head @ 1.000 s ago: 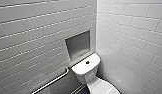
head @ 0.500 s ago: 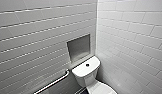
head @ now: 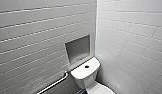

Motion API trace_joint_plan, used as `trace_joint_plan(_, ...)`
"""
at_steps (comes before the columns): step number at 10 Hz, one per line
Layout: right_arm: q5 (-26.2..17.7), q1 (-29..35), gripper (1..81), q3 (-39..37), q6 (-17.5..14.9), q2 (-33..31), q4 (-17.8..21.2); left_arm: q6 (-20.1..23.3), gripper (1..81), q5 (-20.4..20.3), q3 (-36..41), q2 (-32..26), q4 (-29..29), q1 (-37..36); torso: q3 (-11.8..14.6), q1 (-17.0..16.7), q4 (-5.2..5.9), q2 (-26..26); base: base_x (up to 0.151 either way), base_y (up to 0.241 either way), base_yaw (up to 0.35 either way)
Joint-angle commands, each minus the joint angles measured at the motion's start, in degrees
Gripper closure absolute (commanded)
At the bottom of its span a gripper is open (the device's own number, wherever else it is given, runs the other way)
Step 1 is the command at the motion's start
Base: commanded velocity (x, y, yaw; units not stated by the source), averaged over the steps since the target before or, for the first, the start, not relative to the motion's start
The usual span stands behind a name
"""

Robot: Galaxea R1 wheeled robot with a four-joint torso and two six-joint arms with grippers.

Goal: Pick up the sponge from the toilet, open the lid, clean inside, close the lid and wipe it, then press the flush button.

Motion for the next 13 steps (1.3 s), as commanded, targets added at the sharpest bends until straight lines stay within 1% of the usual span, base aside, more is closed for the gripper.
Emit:
trace_joint_plan(1,-3.57,0.92,81.1,0.17,-0.11,0.02,0.41,0.45,1.0,3.43,0.21,-0.21,-0.17,-2.1,0.0,0.0,0.0,0.0,0.097,0.0,0.0)
trace_joint_plan(2,-3.57,0.92,81.1,0.17,-0.11,0.02,0.33,0.45,1.0,3.43,0.21,-0.21,-0.17,-2.1,0.02,0.0,0.0,0.0,0.097,0.0,0.0)
trace_joint_plan(5,-3.49,0.83,81.1,0.17,-0.11,0.02,0.41,0.28,1.0,3.0,0.47,-0.73,-0.6,-2.62,0.0,0.06,0.0,0.06,0.0,0.0,0.0)
trace_joint_plan(6,-3.57,0.83,81.1,0.17,-0.11,-0.07,0.33,0.19,1.0,0.82,1.86,-1.86,-0.7,-3.15,0.0,0.05,0.0,0.05,0.0,0.0,0.0)
trace_joint_plan(7,-3.57,0.92,81.1,0.17,-0.11,-0.15,0.5,0.1,1.0,-0.35,4.25,-3.28,-0.7,-4.2,0.0,0.02,0.0,0.05,0.0,0.0,0.0)
trace_joint_plan(8,-3.57,1.0,81.1,0.26,-0.11,-0.15,0.41,0.01,1.0,-0.26,8.38,-5.66,-0.87,-5.95,0.0,0.0,0.02,0.05,0.0,0.0,0.0)
trace_joint_plan(11,-3.39,1.1,81.1,0.79,-0.11,0.02,0.33,-0.07,1.0,0.53,21.53,-13.89,-4.65,-11.57,0.0,0.02,0.02,0.05,0.0,0.0,0.0)
trace_joint_plan(13,-3.22,1.1,81.1,0.52,-0.11,-0.07,0.33,-0.07,1.0,0.35,27.28,-17.87,-5.97,-14.73,0.0,0.02,0.02,0.05,0.0,0.0,0.0)
